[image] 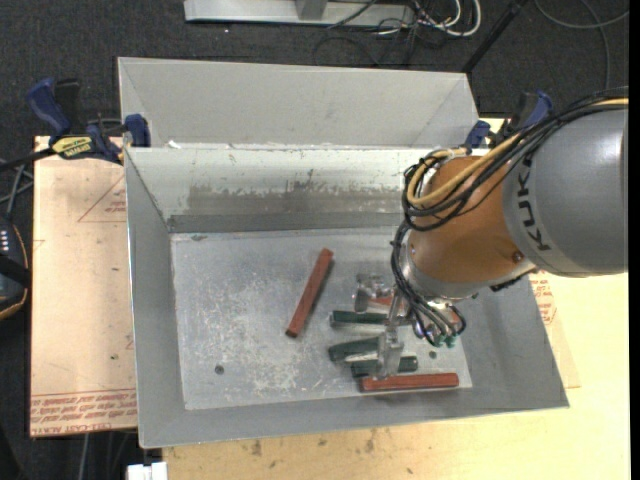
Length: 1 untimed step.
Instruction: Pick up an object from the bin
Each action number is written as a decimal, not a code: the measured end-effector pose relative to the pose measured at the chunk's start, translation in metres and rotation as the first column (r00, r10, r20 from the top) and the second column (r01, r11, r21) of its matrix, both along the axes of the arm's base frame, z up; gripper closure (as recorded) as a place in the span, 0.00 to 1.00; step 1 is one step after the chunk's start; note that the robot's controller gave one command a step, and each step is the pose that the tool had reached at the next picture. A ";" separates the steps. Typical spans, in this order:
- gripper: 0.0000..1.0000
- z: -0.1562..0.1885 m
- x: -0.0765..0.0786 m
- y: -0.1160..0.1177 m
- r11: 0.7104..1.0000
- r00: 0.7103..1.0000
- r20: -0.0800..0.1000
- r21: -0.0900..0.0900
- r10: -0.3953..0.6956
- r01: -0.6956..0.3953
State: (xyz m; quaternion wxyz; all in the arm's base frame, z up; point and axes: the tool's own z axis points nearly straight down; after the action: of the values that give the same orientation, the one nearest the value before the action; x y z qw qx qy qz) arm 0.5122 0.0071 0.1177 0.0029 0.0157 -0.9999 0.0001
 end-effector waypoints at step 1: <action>0.00 0.013 -0.003 0.013 1.000 1.000 0.002 0.002 0.009 -0.009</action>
Offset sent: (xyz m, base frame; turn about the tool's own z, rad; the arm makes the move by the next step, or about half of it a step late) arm 0.0021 -0.0077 -0.0248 -0.1624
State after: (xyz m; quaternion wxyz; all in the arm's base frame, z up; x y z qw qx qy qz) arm 0.5092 0.0198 0.1306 0.0019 0.0200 -0.9998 -0.0006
